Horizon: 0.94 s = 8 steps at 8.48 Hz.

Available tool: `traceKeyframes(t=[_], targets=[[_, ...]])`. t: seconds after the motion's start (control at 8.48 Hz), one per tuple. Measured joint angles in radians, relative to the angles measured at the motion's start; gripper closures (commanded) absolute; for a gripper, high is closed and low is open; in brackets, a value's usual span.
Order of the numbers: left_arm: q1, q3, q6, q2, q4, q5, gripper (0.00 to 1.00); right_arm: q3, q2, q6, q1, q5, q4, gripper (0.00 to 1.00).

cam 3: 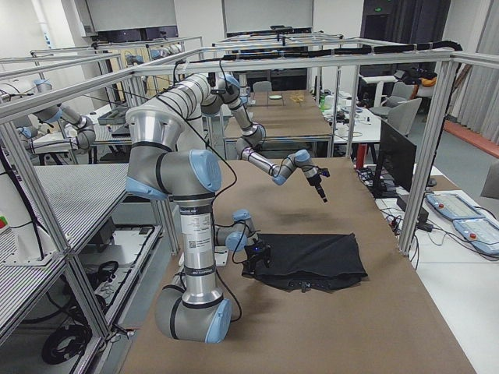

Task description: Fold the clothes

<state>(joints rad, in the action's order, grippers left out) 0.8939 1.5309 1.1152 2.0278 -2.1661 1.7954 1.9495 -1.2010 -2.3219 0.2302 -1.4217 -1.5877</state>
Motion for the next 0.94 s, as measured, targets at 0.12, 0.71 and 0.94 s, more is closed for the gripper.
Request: traceKeyframes(t=[0.12,0.71,0.94], targets=[[-0.001,0.0,0.0,0.005,0.0,0.0,0.07,-0.002,-0.007,-0.004,-0.007,0.001,0.004,0.29],[0.0,0.0,0.0,0.018,0.0,-0.001,0.07,-0.023,-0.014,-0.006,-0.022,0.003,0.01,0.75],[0.0,0.003,0.0,0.018,0.0,-0.002,0.07,-0.024,-0.012,-0.006,-0.03,0.004,0.009,0.89]])
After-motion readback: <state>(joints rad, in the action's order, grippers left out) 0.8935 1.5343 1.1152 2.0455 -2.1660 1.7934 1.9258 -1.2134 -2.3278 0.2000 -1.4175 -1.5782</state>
